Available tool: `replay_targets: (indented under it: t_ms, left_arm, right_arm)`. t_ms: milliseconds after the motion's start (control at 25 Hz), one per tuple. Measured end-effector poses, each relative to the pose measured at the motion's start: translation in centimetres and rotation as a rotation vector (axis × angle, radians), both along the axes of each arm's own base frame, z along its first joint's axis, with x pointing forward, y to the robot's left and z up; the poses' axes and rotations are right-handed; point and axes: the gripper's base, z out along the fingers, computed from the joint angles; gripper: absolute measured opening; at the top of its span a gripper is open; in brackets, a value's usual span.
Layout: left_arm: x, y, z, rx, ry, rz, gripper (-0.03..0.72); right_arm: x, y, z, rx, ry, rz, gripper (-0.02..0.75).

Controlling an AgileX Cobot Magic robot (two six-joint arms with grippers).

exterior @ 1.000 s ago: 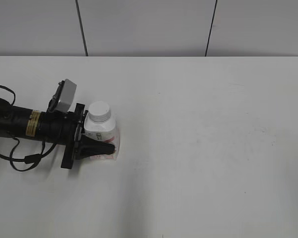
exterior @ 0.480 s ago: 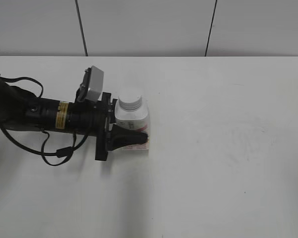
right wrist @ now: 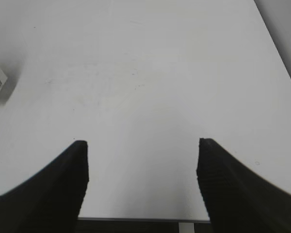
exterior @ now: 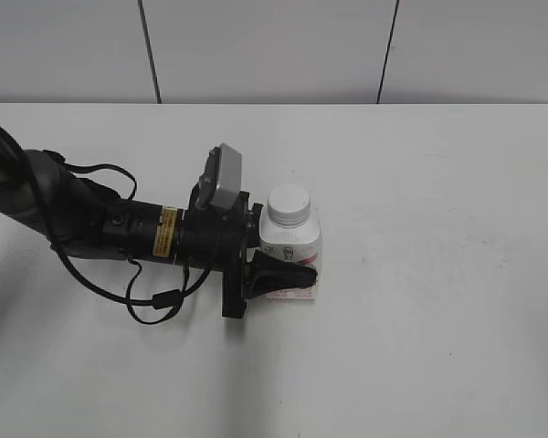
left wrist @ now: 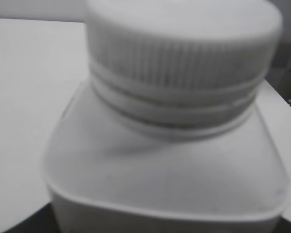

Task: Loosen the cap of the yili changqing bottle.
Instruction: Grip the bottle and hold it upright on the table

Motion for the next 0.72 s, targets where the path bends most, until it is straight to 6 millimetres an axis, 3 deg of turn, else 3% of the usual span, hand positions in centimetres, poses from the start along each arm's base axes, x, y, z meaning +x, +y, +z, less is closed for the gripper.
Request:
replay_targets:
  t_ms: [240, 720]
  left_arm:
    - [-0.2, 0.1, -1.9, 0.032, 0.020, -0.001, 0.379]
    - [-0.3, 0.2, -2.2, 0.049, 0.016, -0.013, 0.377]
  right_arm:
    - [0.0, 0.0, 0.0, 0.000, 0.000, 0.000, 0.552]
    - [0.0, 0.0, 0.0, 0.000, 0.000, 0.000, 0.552]
